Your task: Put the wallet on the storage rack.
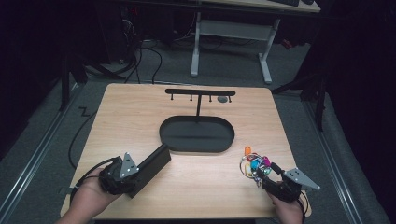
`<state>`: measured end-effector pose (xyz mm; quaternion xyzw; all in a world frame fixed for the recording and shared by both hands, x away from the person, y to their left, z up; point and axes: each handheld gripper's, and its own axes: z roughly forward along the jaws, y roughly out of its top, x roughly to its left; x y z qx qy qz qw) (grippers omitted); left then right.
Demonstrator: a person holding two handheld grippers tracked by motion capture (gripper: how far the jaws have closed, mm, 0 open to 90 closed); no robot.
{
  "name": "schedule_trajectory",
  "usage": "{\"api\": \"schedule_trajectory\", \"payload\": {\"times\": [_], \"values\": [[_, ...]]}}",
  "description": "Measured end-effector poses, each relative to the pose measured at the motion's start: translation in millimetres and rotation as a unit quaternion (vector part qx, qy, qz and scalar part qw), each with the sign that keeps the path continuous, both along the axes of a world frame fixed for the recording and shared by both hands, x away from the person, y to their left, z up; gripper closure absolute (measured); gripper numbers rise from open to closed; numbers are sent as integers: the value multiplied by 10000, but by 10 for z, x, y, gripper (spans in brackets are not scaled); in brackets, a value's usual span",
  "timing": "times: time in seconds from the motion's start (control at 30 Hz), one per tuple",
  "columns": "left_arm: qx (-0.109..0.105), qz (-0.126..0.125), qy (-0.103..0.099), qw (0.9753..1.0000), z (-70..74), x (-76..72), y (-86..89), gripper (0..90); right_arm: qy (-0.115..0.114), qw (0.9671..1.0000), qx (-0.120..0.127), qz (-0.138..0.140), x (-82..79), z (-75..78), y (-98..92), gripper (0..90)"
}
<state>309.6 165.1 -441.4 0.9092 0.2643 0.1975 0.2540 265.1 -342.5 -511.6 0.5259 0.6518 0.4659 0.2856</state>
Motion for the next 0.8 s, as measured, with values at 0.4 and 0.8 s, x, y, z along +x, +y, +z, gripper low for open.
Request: {"api": "schedule_trajectory", "payload": {"times": [0.4, 0.8], "values": [[951, -122, 412, 9945, 67, 197, -231, 485, 57, 10000, 16, 20, 9, -16, 6, 332], [1137, -93, 1009, 9883, 107, 381, -329, 585, 52, 10000, 33, 34, 13, -19, -9, 332]]}}
